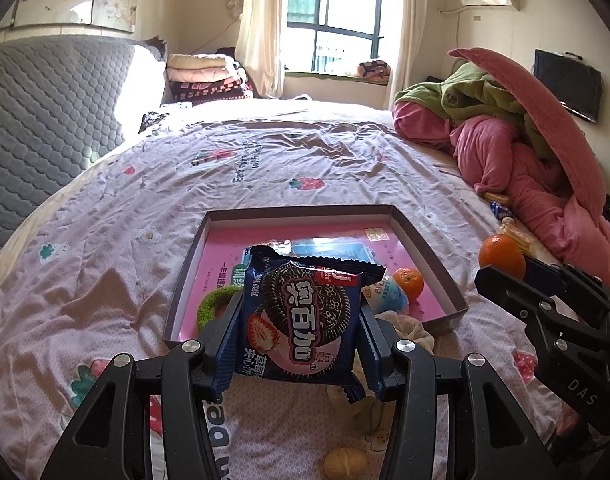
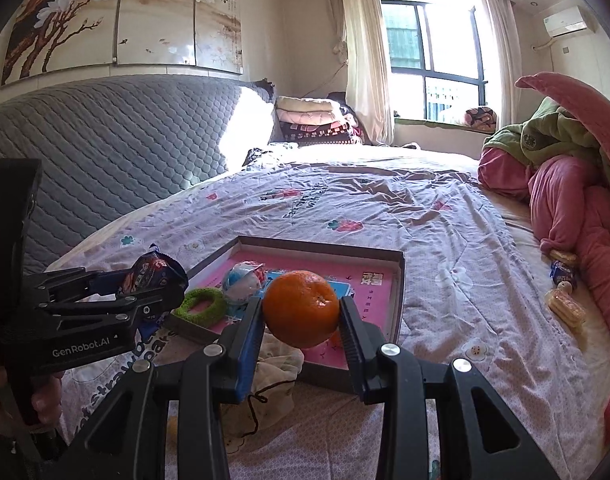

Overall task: Organize objects
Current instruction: 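Carry the snack packet and orange over the pink tray with both tools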

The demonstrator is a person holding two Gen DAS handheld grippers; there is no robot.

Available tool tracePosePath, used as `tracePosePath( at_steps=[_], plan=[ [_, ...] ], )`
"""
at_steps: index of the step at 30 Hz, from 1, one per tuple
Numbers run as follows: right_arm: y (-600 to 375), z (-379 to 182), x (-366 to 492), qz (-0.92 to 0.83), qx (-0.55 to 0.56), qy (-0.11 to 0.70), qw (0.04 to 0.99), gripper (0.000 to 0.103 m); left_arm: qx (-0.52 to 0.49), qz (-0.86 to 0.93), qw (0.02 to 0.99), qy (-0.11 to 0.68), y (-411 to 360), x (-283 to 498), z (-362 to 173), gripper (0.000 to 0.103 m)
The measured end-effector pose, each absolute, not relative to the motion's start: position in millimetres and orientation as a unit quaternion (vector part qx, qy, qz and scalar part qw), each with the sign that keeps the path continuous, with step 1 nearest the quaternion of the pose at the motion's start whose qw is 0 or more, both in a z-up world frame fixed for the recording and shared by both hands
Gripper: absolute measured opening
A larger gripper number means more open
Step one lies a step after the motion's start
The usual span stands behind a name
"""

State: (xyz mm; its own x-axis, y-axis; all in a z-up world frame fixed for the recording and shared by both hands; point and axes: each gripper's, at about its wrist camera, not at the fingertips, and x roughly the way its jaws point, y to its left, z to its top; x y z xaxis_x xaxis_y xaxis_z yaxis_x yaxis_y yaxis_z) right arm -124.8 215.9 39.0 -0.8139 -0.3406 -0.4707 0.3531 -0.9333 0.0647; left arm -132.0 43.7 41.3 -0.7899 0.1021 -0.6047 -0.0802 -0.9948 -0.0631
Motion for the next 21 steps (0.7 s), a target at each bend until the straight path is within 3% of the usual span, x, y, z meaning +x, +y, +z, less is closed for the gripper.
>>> tracePosePath(
  at_steps=[21],
  plan=[
    [207,47,-163,-0.955,0.236,0.044,0.173,0.038,-0.325,0.945,0.039,-0.014,40,-171,32,0.053]
  ],
)
